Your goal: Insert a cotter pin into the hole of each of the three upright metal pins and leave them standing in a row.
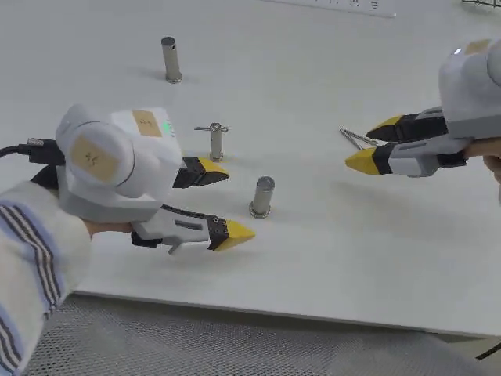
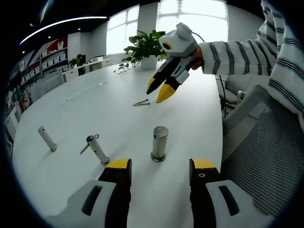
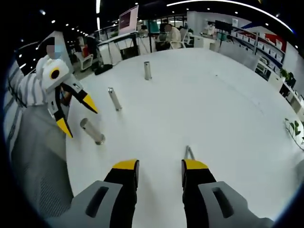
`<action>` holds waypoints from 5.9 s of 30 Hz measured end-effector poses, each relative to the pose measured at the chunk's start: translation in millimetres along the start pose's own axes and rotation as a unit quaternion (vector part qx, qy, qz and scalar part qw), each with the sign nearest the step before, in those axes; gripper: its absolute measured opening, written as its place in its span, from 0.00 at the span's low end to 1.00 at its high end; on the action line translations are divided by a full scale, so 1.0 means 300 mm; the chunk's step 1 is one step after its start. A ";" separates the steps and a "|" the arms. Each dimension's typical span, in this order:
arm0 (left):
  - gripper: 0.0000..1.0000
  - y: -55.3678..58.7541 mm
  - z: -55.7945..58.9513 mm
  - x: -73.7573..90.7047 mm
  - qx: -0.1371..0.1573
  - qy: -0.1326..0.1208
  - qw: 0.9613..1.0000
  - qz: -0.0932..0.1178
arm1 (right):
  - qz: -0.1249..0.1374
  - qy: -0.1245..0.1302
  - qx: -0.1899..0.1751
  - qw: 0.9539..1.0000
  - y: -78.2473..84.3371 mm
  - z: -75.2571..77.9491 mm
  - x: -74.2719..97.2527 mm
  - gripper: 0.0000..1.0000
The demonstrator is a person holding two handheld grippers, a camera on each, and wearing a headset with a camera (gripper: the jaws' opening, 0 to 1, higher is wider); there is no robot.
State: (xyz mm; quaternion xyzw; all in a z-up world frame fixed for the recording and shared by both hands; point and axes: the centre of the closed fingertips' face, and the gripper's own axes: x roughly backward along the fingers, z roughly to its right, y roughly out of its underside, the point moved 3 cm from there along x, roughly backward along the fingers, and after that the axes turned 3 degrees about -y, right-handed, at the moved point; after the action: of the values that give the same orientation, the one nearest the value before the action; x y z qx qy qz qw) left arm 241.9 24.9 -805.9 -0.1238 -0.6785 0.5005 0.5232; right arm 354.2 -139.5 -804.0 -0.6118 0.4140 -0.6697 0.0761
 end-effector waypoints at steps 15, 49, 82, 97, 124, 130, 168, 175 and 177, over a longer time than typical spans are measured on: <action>0.48 0.060 0.016 0.077 0.011 -0.013 1.000 -0.026 | -0.077 -0.023 0.004 0.997 0.045 0.068 -0.082 0.37; 0.41 0.076 -0.019 0.122 0.002 -0.057 0.998 -0.030 | -0.172 -0.009 0.061 0.983 0.038 0.069 -0.080 0.09; 0.47 0.102 -0.024 0.180 0.019 -0.071 0.996 -0.047 | -0.188 0.022 0.127 0.974 0.040 0.088 -0.094 0.02; 0.52 0.043 -0.041 0.173 0.039 -0.053 0.998 -0.019 | -0.134 0.020 0.100 0.986 0.020 0.012 -0.024 0.02; 0.49 -0.169 -0.089 0.097 0.079 -0.015 0.994 0.076 | -0.056 0.045 0.179 0.981 -0.107 -0.237 0.084 0.02; 0.44 -0.184 -0.091 0.078 0.096 -0.004 0.992 0.077 | -0.042 0.045 0.184 0.981 -0.110 -0.269 0.068 0.02; 0.02 -0.280 0.025 -0.026 0.246 0.091 0.963 0.062 | -0.002 0.077 0.229 0.970 -0.150 -0.387 0.067 0.02; 0.02 -0.265 0.008 -0.027 0.259 0.099 0.959 0.052 | -0.003 0.078 0.237 0.968 -0.148 -0.391 0.064 0.02; 0.01 -0.262 0.004 -0.026 0.265 0.102 0.958 0.050 | -0.003 0.079 0.241 0.967 -0.148 -0.393 0.064 0.02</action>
State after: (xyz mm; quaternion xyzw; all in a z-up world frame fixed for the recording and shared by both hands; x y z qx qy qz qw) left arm 272.2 -17.9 -747.0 -0.0648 -0.4574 0.6727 0.5780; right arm 263.4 -68.3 -749.9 -0.5219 0.2434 -0.7960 0.1862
